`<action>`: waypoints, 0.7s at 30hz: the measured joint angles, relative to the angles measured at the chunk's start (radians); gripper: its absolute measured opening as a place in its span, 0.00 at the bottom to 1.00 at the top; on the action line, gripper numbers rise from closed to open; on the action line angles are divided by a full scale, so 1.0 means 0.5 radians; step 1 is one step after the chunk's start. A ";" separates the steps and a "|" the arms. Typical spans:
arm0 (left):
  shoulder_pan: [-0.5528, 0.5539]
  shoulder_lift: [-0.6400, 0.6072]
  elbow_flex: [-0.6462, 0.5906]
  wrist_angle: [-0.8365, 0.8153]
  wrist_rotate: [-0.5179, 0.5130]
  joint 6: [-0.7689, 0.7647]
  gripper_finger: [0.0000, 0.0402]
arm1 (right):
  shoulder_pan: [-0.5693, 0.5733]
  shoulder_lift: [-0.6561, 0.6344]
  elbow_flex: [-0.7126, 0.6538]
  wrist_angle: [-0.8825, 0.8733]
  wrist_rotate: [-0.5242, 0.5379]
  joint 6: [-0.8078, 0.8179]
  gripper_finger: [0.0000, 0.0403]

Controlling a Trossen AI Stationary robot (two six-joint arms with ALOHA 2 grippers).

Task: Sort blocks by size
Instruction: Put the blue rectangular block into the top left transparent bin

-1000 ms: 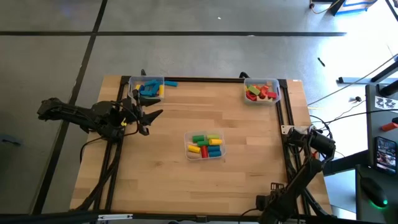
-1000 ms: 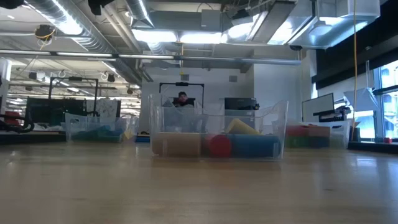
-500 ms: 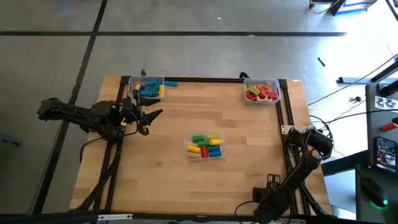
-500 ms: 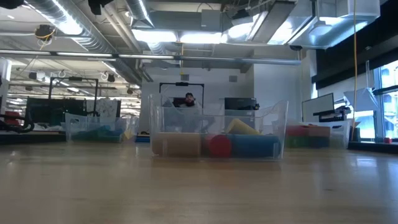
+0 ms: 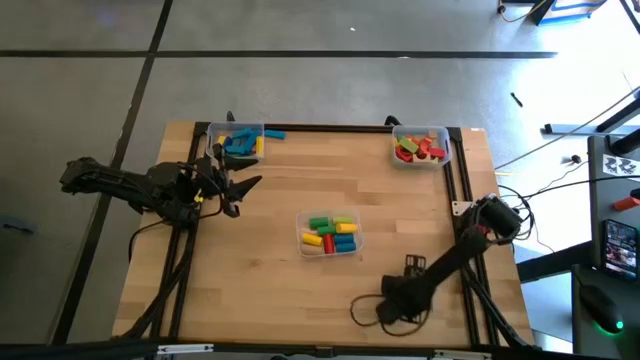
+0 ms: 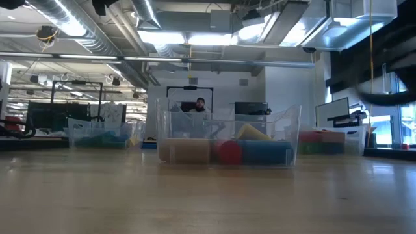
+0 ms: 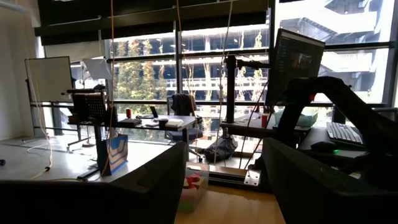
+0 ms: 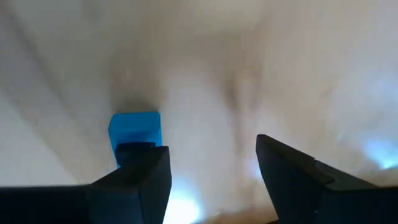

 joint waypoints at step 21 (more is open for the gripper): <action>0.000 0.001 0.000 0.000 0.000 0.000 0.52 | 0.481 -0.415 0.026 0.285 0.846 1.219 0.56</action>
